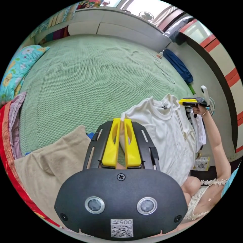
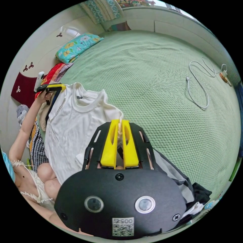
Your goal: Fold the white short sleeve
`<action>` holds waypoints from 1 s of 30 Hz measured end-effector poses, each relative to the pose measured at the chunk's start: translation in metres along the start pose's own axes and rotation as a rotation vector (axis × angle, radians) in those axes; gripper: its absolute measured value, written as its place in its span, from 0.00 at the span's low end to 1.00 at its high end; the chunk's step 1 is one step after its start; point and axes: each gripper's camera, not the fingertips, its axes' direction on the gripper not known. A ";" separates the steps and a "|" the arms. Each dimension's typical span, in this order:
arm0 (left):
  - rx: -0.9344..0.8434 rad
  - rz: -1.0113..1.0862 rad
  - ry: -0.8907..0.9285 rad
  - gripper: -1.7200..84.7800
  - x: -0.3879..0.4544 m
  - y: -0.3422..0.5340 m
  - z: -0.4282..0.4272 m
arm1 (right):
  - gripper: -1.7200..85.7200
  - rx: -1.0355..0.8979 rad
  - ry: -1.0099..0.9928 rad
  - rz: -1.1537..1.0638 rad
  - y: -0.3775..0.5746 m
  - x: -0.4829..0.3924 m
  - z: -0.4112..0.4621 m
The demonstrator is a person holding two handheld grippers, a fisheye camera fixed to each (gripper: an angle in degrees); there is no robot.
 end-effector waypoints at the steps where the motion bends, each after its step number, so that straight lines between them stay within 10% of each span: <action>1: 0.010 0.009 -0.017 0.06 0.004 0.000 -0.007 | 0.01 0.010 0.011 -0.003 0.000 -0.003 -0.002; 13: 0.184 -0.042 -0.318 0.04 0.038 -0.035 -0.105 | 0.00 0.228 0.274 0.108 -0.032 -0.047 -0.075; 30: 0.262 -0.076 -0.052 0.06 0.107 0.184 -0.205 | 0.02 0.286 0.220 0.044 0.149 -0.154 -0.110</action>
